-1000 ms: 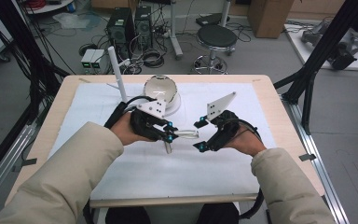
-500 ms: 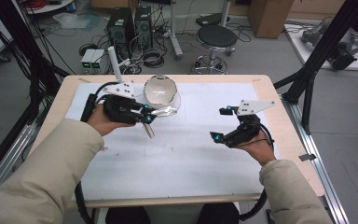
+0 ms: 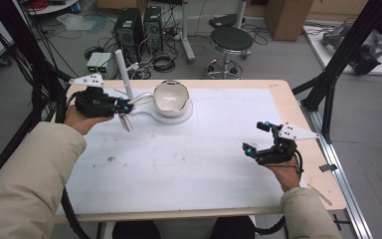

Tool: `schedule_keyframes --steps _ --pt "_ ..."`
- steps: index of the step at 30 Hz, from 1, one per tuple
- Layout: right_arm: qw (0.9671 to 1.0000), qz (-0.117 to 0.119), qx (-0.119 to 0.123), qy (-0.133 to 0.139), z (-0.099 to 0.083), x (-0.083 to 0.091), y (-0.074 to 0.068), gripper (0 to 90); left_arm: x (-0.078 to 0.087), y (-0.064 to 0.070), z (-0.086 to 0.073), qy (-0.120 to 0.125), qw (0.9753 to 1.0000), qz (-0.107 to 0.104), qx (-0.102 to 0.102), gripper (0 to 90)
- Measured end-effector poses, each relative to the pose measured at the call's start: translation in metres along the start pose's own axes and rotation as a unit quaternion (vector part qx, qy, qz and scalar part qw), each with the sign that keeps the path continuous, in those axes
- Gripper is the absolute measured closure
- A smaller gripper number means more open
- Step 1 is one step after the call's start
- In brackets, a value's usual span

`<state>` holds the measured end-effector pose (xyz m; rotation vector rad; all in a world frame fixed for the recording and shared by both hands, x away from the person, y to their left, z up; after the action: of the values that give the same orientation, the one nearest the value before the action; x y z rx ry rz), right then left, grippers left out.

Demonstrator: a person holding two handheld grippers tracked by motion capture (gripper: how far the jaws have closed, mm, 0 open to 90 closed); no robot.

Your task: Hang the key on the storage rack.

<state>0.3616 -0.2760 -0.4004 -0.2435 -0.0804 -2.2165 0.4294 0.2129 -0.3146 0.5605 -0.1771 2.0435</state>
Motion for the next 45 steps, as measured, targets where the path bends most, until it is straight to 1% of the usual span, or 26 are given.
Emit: schedule_keyframes --steps 2,3,4,5,7,9,11,13,14,16,18,19,20,22,24,26,28,30,35,36,37,38,40,41,42,45 --pt "1.0000 -0.004 -0.001 0.003 -0.005 0.001 0.000 0.5 0.003 -0.007 -0.002 0.005 0.9999 0.011 0.008 74.2" --pt "0.9999 -0.012 -0.001 0.004 -0.009 0.002 0.000 0.5 0.005 -0.009 -0.003 0.005 0.9998 0.012 0.013 74.3" --pt "0.9999 -0.013 -0.003 0.003 -0.012 0.003 0.000 0.5 0.006 -0.012 -0.004 0.007 0.9997 0.017 0.017 74.3" --pt "0.9998 -0.021 0.001 0.007 -0.015 0.004 0.000 0.5 0.006 -0.015 -0.005 0.009 0.9995 0.021 0.024 74.3" --pt "0.9994 -0.034 0.000 0.008 -0.020 0.005 0.000 0.5 0.007 -0.020 -0.007 0.007 0.9991 0.030 0.027 74.2" --pt "0.9991 -0.042 -0.003 0.009 -0.024 0.006 0.000 0.5 0.007 -0.024 -0.008 0.009 0.9987 0.037 0.035 74.3" --pt "0.9987 -0.048 -0.001 0.015 -0.027 0.008 0.001 0.5 0.008 -0.029 -0.010 0.010 0.9980 0.045 0.043 74.3" --pt "0.9985 -0.053 -0.005 0.014 -0.031 0.010 0.001 0.5 0.008 -0.034 -0.011 0.007 0.9970 0.057 0.053 74.3" --pt "0.9984 -0.055 -0.003 0.014 -0.032 0.010 0.002 0.5 0.009 -0.035 -0.012 0.004 0.9965 0.062 0.056 74.3" --pt "0.9982 -0.058 -0.008 0.013 -0.036 0.011 0.002 0.5 0.010 -0.040 -0.013 0.006 0.9952 0.071 0.068 74.3" --pt "0.9978 -0.064 -0.007 0.019 -0.038 0.012 0.003 0.5 0.011 -0.044 -0.014 0.009 0.9935 0.080 0.080 74.3" --pt "0.9977 -0.066 -0.007 0.016 -0.040 0.013 0.003 0.5 0.011 -0.046 -0.016 0.007 0.9933 0.081 0.082 74.3" --pt "0.9976 -0.067 -0.005 0.016 -0.041 0.013 0.003 0.5 0.011 -0.047 -0.016 0.010 0.9926 0.082 0.089 74.3" --pt "0.9974 -0.070 -0.005 0.016 -0.043 0.012 0.003 0.5 0.011 -0.050 -0.018 0.005 0.9916 0.087 0.095 74.3" --pt "0.9973 -0.072 -0.009 0.014 -0.045 0.012 0.004 0.5 0.011 -0.053 -0.019 0.008 0.9899 0.093 0.106 74.3" --pt "0.9970 -0.076 -0.010 0.014 -0.047 0.012 0.004 0.5 0.012 -0.056 -0.021 0.009 0.9887 0.097 0.114 74.3" --pt "0.9967 -0.080 -0.009 0.013 -0.048 0.013 0.005 0.5 0.012 -0.060 -0.022 0.007 0.9880 0.099 0.118 74.3" --pt "0.9962 -0.085 -0.013 0.014 -0.050 0.014 0.006 0.5 0.011 -0.062 -0.024 0.005 0.9873 0.101 0.122 74.3" --pt "0.9956 -0.092 -0.013 0.015 -0.055 0.016 0.007 0.5 0.009 -0.067 -0.026 0.010 0.9859 0.102 0.132 74.3" --pt "0.9955 -0.091 -0.020 0.012 -0.057 0.016 0.006 0.5 0.008 -0.068 -0.027 0.011 0.9856 0.100 0.136 74.3" --pt "0.9954 -0.094 -0.016 0.012 -0.057 0.016 0.007 0.5 0.008 -0.069 -0.027 0.009 0.9855 0.101 0.136 74.2" --pt "0.9952 -0.095 -0.017 0.012 -0.058 0.016 0.007 0.5 0.007 -0.070 -0.028 0.008 0.9852 0.105 0.136 74.2" --pt "0.9951 -0.097 -0.016 0.013 -0.058 0.016 0.006 0.5 0.006 -0.072 -0.029 0.009 0.9846 0.105 0.140 74.2" --pt "0.9951 -0.097 -0.016 0.014 -0.058 0.016 0.006 0.5 0.005 -0.074 -0.030 0.011 0.9838 0.107 0.143 74.2" --pt "0.9948 -0.100 -0.016 0.018 -0.058 0.017 0.007 0.5 0.005 -0.075 -0.030 0.009 0.9837 0.107 0.145 74.2" --pt "0.9946 -0.100 -0.016 0.019 -0.058 0.017 0.007 0.5 0.004 -0.079 -0.032 0.015 0.9825 0.104 0.154 74.2"
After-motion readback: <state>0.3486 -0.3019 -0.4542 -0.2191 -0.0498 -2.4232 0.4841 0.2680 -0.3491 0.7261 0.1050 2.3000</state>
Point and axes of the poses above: each handheld gripper's, and its own axes: x roughly backward along the jaws, z roughly out of its top, y roughly to its right, the point moved 4 cm from there along -x, roughly forward along the jaws, and after that the axes turned 1 degree about -y, right-handed, at the moved point
